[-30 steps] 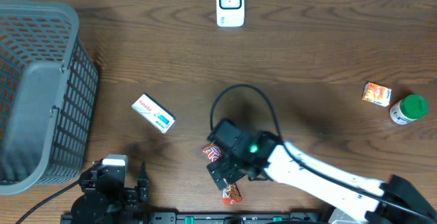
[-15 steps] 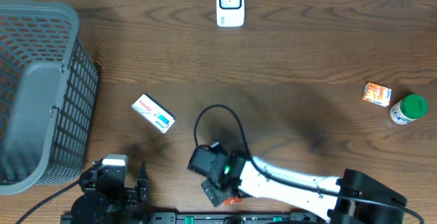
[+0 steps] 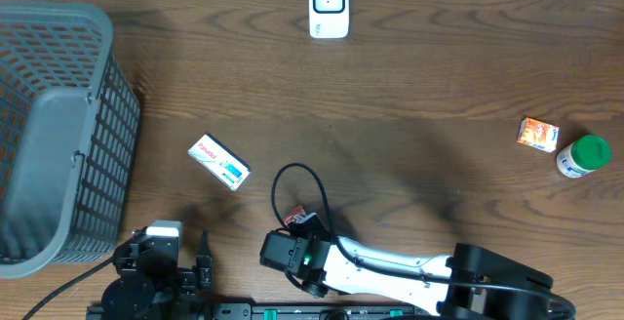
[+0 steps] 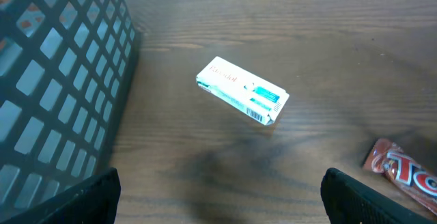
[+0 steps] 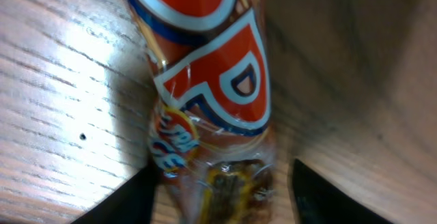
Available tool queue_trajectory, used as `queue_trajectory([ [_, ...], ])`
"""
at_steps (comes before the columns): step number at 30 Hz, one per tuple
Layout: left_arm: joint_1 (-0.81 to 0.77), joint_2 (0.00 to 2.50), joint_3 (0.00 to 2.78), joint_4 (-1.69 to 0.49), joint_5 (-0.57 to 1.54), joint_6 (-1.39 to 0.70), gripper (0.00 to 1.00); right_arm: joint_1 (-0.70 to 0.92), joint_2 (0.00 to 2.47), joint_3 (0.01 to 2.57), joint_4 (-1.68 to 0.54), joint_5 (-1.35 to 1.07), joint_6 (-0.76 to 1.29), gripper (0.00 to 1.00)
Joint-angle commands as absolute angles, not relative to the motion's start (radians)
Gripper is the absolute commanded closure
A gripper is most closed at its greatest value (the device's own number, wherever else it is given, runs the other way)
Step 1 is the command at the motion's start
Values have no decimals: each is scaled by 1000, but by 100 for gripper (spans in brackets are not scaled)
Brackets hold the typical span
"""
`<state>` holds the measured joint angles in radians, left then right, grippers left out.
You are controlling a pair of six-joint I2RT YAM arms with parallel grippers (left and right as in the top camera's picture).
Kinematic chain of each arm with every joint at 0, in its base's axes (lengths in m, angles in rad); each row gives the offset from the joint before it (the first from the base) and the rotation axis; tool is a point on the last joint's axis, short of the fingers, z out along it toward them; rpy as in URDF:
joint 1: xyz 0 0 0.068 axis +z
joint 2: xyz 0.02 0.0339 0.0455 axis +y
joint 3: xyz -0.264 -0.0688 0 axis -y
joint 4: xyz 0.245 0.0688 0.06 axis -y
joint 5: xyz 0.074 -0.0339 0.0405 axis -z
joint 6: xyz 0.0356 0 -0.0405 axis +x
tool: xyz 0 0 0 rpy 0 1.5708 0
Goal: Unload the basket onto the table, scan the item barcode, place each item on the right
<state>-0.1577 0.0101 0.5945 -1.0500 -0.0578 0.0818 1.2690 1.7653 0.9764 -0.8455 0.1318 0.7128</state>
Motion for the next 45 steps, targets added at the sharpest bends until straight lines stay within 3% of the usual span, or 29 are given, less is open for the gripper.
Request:
queue_trajectory([
  [1,-154,5,593,-1050,-56,80,7,1276,1829,968,-847,187,743,56],
  [6,-154,5,593,-1050,-56,80,7,1280,1847,968,-849,235,762,73],
  [9,-154,5,593,-1050,-56,80,7,1278,1846,969,-852,238,790,92],
  [12,-154,5,593,-1050,-56,80,7,1271,1842,971,-853,204,795,99],
  [20,-154,5,593,-1050,-56,80,7,1140,1758,1023,-818,-274,503,99],
  [28,-154,5,593,-1050,-56,80,7,818,1741,1031,-801,-866,254,99],
  [33,-154,5,593,-1050,-56,80,7,617,1756,1031,-796,-976,227,94],
  [38,-154,5,593,-1050,-56,80,7,501,1835,1031,-746,-1175,179,98],
  [45,-154,5,593,-1050,-56,80,7,412,1973,1031,-670,-1196,381,99],
])
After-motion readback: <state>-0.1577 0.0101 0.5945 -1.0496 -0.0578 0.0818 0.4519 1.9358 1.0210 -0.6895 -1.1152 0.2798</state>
